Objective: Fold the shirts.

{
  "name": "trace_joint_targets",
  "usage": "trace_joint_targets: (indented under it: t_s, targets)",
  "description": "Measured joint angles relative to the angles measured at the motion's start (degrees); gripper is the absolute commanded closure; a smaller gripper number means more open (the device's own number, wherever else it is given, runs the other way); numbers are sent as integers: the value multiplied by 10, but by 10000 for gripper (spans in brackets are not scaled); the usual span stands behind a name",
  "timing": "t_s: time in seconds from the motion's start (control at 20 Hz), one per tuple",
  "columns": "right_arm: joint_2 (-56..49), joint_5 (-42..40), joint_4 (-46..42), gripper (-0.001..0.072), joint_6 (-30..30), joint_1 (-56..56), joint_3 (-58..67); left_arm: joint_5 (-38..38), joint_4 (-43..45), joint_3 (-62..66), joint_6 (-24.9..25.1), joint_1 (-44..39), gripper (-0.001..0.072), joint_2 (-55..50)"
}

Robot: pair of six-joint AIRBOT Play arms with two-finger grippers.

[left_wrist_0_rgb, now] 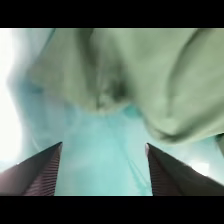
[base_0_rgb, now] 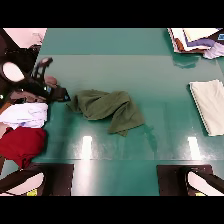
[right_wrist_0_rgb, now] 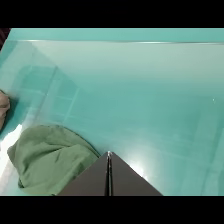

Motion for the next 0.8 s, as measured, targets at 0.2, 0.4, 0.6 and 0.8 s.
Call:
trace_joint_targets:
  t_s: [0.2,0.4,0.6,0.8]
  targets:
    - [-6,0,0,694,0,0,0,80,-52,-104,6,20,100,3]
    - [-20,7,1,695,0,0,0,170,-129,-159,39,25,100,-1]
    - [-30,10,1,694,0,0,0,236,-181,-175,62,27,106,-29]
    - [-33,17,1,694,0,0,-3,289,-243,-179,102,27,682,-43]
